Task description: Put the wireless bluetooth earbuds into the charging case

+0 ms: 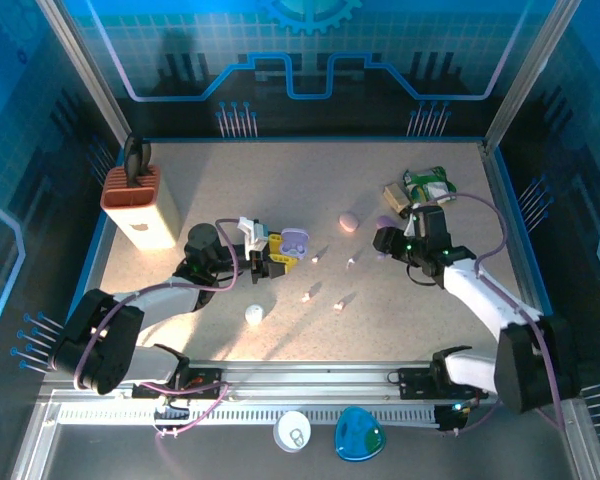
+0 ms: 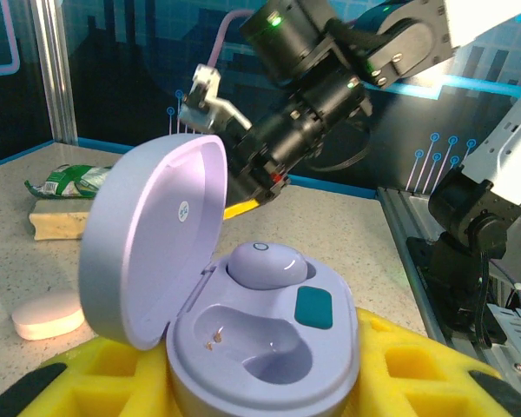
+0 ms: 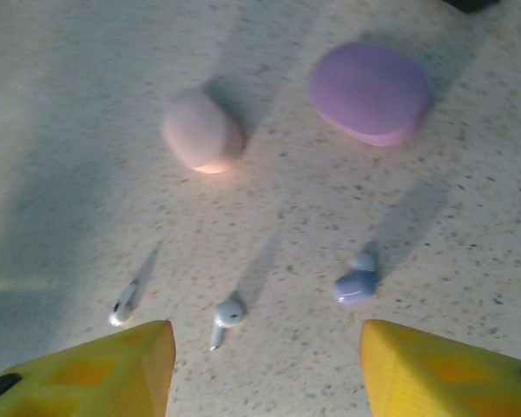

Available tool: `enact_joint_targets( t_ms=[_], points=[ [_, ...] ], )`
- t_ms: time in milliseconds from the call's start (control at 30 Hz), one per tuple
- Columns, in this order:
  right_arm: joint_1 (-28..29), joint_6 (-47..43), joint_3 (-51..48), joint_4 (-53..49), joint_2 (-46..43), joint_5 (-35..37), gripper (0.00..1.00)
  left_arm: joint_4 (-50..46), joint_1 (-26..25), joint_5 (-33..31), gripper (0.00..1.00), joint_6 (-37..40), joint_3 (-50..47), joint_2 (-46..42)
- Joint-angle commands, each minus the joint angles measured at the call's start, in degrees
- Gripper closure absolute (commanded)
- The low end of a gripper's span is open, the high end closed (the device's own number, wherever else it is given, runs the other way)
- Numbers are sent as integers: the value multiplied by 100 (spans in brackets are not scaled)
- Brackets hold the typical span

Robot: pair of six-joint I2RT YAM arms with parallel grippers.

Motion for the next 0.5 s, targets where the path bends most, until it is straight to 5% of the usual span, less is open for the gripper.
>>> enact_joint_targets(
  t_ms=[0,167,467],
  points=[
    [-235,414,-62,514,418,-87,44,163,47,-4,70,34,-49,36],
    [-348,786,-413,1411,878,-232,51,115,47,-26,70,71,-44,64],
    [-447,96,123,1172,1763,-765,51,189,47,0,70,27,9,203]
  ],
)
